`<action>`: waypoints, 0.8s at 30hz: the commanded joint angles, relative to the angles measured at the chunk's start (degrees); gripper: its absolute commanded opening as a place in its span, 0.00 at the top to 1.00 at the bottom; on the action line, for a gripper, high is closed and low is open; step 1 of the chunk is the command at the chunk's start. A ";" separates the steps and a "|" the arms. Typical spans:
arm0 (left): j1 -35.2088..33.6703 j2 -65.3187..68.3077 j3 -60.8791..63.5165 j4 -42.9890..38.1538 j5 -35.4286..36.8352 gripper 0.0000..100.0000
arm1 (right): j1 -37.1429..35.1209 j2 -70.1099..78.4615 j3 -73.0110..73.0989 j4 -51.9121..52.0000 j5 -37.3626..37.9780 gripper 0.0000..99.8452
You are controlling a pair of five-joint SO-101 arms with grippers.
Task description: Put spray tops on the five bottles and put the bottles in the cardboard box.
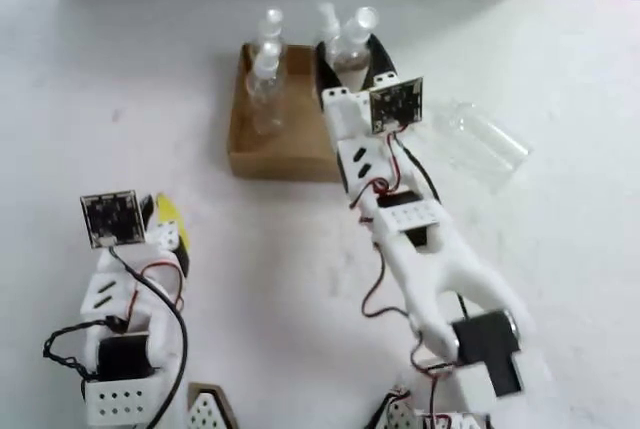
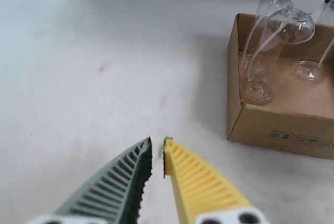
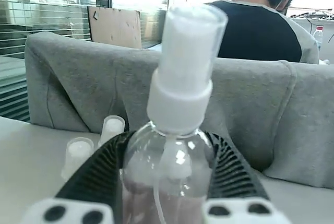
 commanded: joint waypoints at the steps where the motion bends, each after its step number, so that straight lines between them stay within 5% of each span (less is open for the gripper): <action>1: -0.22 -0.75 -0.18 0.18 0.18 0.94 | 0.31 6.55 -5.27 -6.02 0.26 0.98; 10: -0.22 -0.75 -0.18 -0.09 0.18 0.94 | 0.66 23.69 -16.70 -9.27 0.53 0.98; 24: -0.22 -0.75 -0.18 -0.09 0.18 0.94 | 0.22 28.53 -17.93 -9.89 0.70 0.98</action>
